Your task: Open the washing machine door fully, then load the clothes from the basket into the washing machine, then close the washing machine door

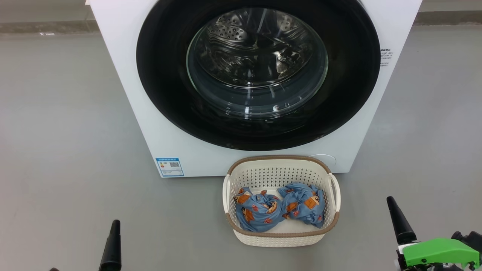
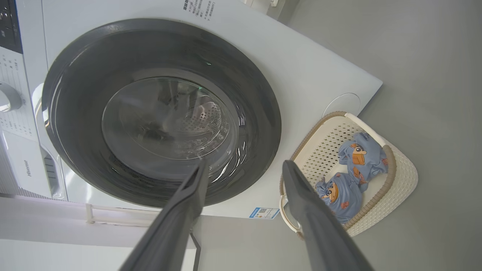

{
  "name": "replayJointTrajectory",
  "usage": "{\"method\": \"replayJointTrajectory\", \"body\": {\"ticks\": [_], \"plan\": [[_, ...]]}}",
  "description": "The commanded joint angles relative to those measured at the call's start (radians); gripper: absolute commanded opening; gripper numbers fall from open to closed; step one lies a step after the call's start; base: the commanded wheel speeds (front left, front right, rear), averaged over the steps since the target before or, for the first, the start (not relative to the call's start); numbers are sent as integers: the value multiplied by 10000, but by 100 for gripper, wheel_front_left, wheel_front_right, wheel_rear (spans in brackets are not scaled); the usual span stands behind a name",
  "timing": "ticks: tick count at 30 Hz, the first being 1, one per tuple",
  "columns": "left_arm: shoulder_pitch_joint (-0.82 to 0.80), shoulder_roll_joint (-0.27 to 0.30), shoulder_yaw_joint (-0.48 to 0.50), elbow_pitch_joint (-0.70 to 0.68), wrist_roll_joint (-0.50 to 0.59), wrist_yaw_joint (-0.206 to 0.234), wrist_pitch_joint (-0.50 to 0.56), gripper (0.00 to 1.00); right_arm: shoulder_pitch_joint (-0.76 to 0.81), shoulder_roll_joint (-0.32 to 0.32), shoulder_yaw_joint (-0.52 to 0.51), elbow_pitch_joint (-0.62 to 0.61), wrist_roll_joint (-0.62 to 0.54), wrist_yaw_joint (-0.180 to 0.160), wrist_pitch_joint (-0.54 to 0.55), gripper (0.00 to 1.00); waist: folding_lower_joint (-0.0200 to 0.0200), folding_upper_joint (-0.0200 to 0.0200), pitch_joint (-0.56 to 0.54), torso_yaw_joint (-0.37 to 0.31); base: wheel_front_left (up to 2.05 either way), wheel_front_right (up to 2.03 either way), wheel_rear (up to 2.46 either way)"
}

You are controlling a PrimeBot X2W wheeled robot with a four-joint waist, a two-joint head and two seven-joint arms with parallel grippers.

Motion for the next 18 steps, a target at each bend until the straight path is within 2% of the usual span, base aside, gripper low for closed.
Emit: {"method": "replayJointTrajectory", "body": {"ticks": [1,18], "plan": [[-67,95,92,-346,368,-27,-117,100,-161,-172,168,-291,-443,26,-110,100,-1,0,0,7,0,0,0],[-16,90,-77,-556,2434,-38,-606,100,-118,-241,496,-321,-2283,33,-597,100,-1,0,40,81,0,0,0]]}}
